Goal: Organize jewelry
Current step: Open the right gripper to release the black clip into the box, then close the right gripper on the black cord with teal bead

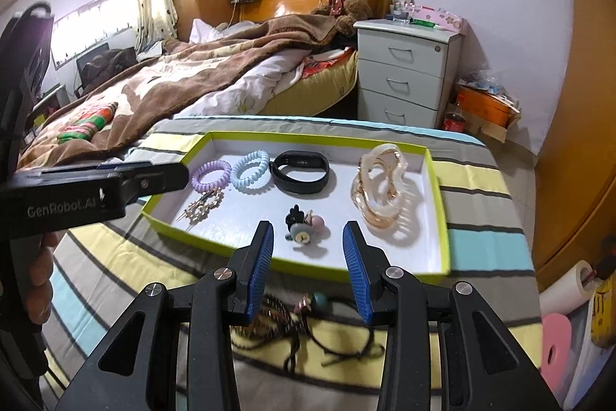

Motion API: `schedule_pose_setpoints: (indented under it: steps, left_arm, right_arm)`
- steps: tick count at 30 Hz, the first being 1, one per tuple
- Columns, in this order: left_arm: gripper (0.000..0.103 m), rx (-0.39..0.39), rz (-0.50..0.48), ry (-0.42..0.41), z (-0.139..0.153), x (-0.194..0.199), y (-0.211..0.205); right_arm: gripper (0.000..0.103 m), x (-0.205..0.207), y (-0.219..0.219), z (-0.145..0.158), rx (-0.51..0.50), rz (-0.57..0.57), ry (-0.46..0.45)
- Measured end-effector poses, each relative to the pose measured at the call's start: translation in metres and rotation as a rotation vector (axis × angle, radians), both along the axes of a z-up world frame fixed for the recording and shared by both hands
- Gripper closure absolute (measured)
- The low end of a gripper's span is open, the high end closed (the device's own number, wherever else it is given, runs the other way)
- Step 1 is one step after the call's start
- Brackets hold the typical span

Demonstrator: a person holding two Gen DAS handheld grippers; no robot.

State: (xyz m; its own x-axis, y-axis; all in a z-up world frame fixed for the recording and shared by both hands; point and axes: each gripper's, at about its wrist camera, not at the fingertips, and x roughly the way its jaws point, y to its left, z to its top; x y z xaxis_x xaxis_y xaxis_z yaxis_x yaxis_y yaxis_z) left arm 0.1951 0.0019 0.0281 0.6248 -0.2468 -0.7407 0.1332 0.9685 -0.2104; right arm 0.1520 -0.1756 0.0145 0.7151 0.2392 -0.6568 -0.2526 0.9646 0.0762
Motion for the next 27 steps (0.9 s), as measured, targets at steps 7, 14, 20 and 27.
schedule_pose_setpoints:
  steps: [7, 14, 20, 27]
  left_arm:
    - [0.051, -0.006, -0.012, -0.001, -0.007, -0.033, 0.001]
    - [0.049, -0.022, -0.026, 0.024, -0.023, -0.057, 0.001]
    - [0.049, -0.037, -0.031, 0.052, -0.035, -0.065, 0.003]
    - [0.049, -0.042, -0.027, 0.062, -0.04, -0.068, 0.007]
  right_arm:
    - [0.063, -0.025, -0.026, -0.009, 0.009, -0.038, 0.015]
    - [0.045, -0.035, -0.045, -0.032, 0.007, -0.068, 0.072]
    - [0.045, -0.034, -0.048, -0.045, 0.02, -0.043, 0.11]
    - [0.045, -0.012, -0.041, -0.058, -0.033, -0.069, 0.177]
